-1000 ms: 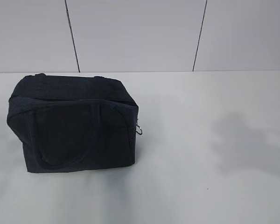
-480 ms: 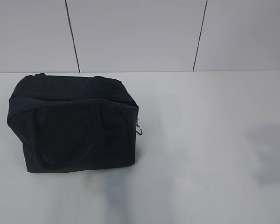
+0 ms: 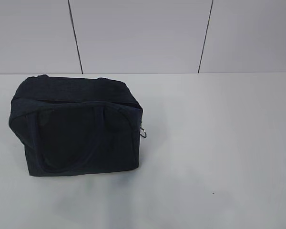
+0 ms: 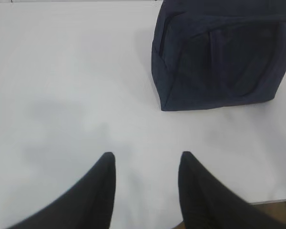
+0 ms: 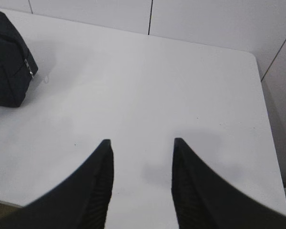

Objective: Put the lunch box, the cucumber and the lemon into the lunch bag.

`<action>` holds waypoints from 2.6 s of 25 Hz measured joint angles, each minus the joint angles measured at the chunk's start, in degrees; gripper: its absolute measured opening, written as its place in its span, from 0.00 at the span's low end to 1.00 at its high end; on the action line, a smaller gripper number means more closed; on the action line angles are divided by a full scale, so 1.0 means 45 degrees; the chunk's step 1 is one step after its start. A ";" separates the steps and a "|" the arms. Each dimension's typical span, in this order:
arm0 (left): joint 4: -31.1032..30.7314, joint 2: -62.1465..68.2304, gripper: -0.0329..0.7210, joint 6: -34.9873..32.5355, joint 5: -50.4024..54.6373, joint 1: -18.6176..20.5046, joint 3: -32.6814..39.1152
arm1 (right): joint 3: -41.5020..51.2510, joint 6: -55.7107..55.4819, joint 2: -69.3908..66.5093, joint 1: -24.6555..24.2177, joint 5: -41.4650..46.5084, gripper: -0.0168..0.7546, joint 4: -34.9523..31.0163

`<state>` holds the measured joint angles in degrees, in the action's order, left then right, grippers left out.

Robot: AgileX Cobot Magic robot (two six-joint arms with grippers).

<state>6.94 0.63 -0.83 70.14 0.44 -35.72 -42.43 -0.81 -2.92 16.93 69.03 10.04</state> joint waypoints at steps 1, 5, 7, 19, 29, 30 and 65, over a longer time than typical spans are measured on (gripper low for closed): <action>0.0057 0.0000 0.47 0.0020 -0.0144 0.0000 0.0092 | 0.0154 -0.0249 0.0290 0.0000 0.0028 0.43 0.0106; 0.0084 0.0000 0.47 0.0029 -0.0710 0.0000 0.0546 | 0.1134 -0.0778 0.0885 0.0000 -0.0367 0.43 0.0311; 0.0109 0.0000 0.47 0.0029 -0.0936 0.0000 0.0906 | 0.1676 -0.0834 0.0885 0.0000 -0.0536 0.43 0.0411; -0.0188 0.0000 0.46 -0.0024 -0.1310 0.0000 0.1214 | 0.2712 -0.0926 0.0885 0.0000 -0.1168 0.43 0.0852; -0.0664 0.0000 0.42 -0.0082 -0.1364 0.0000 0.1274 | 0.3077 -0.0711 0.0885 0.0000 -0.0781 0.43 0.0780; -0.0664 0.0000 0.42 -0.0082 -0.1364 0.0000 0.1273 | 0.3077 -0.0690 0.0885 0.0000 -0.0781 0.43 0.0780; -0.0704 0.0000 0.38 -0.0082 -0.1364 -0.0053 0.1279 | 0.3077 -0.0639 0.0885 -0.3704 -0.0781 0.43 0.0823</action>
<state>3.78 0.63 -1.20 64.00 0.20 -29.97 -28.59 -3.68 1.06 0.26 65.51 13.75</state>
